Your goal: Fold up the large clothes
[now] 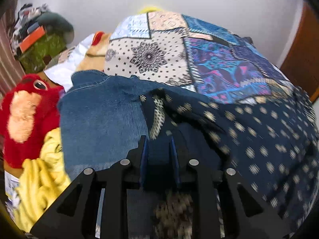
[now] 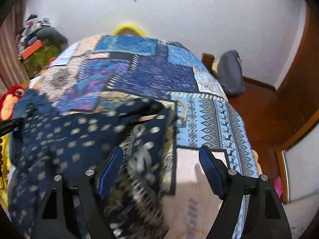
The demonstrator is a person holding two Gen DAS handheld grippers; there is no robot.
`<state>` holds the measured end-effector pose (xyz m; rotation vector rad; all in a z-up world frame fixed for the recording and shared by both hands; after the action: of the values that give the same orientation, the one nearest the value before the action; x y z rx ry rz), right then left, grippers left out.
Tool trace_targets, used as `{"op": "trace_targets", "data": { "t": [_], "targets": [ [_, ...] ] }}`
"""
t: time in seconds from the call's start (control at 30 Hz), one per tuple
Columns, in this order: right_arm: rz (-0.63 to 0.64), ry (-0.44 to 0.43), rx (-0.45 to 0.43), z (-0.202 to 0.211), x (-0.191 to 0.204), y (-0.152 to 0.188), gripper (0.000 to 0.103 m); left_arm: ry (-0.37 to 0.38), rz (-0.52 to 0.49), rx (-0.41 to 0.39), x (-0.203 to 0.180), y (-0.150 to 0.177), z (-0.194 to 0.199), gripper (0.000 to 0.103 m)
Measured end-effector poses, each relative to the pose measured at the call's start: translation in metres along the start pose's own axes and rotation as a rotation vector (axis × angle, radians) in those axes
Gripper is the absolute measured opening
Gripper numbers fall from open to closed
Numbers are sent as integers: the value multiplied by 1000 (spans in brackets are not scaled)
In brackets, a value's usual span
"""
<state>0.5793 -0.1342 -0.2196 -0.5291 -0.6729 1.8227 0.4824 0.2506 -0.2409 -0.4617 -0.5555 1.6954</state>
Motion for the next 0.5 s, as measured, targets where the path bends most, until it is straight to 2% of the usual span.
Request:
{"op": "trace_targets", "data": {
  "t": [0.03, 0.1, 0.2, 0.37, 0.5],
  "targets": [
    [12, -6, -9, 11, 6, 1, 76, 5, -15, -9, -3, 4, 14, 27],
    [50, -16, -30, 40, 20, 6, 76, 12, -39, -26, -9, 13, 37, 38],
    [78, -31, -63, 78, 35, 19, 76, 19, -80, -58, -15, 30, 80, 48],
    [70, -84, -50, 127, 52, 55, 76, 89, -68, -63, -15, 65, 130, 69],
    [62, -117, -25, 152, 56, 92, 76, 129, -39, -29, -6, 98, 150, 73]
  ]
}}
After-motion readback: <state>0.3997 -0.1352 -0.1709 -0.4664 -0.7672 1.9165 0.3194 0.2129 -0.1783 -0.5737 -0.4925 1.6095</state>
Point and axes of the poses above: each gripper's, at about its wrist camera, not at the fingertips, and z roughly against the way its jaws point, x to its left, y to its underside, the point moved 4 cm from there along -z, roughly the way its jaws point, and after that the axes turned 1 degree about -x, right-handed, at the moved point
